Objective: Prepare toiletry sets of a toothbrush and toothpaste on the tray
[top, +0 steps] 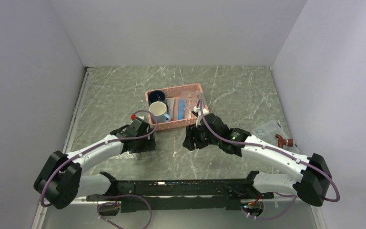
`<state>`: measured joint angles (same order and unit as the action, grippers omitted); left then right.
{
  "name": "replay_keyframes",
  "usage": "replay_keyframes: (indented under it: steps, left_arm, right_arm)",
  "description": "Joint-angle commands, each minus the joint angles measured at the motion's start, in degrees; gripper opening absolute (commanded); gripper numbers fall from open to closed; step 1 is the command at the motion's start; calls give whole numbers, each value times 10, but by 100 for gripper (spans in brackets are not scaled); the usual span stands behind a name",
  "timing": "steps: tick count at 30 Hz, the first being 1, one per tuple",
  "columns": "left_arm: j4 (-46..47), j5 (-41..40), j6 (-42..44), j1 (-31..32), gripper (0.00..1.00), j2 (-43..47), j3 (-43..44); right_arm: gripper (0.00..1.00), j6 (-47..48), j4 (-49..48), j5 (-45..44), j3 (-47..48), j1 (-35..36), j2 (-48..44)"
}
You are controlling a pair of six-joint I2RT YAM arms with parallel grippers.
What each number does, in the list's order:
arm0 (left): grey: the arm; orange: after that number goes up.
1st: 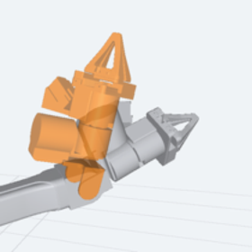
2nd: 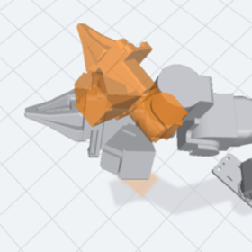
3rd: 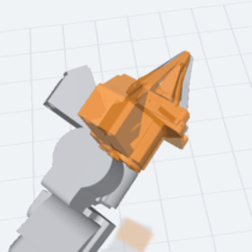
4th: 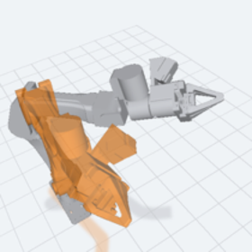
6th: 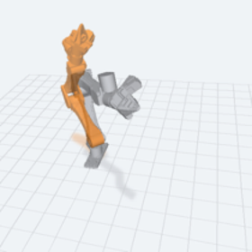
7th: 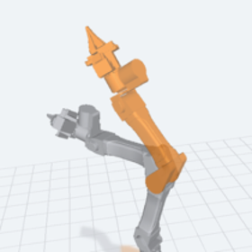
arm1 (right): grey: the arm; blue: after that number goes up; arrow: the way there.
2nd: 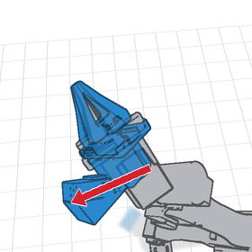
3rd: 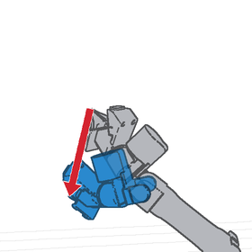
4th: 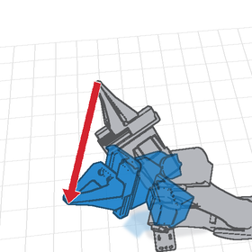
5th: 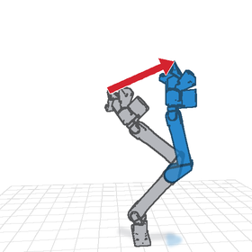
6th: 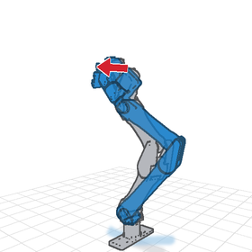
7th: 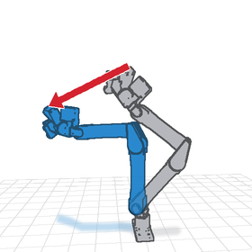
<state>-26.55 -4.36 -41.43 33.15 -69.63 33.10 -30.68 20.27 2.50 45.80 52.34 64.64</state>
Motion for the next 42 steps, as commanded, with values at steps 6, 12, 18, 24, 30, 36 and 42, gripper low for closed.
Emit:
replay_keyframes:
  steps: [6, 12, 18, 24, 30, 36, 42]
  left_arm:
    - [45, 59, -49, 87, 83, -53, 3]
    - [66, 57, -84, 151, 82, -90, 34]
    - [85, 57, -104, 211, 82, -158, 85]
    - [113, 70, -112, 252, 80, -236, 133]
    - [121, 75, -108, 277, 80, -284, 188]
    - [110, 77, -98, 297, 80, -316, 249]
    - [92, 76, -84, 314, 81, -311, 293]
  right_arm:
    - [58, -12, 16, -42, -17, 4, -36]
    - [59, -25, 47, -80, -34, 4, -67]
    - [59, -53, 104, -139, -57, 1, -123]
    - [59, -95, 162, -194, -74, 1, -182]
    - [59, -128, 213, -218, -78, 1, -217]
    - [59, -161, 246, -250, -77, 1, -242]
    - [60, -187, 263, -269, -63, 0, -262]
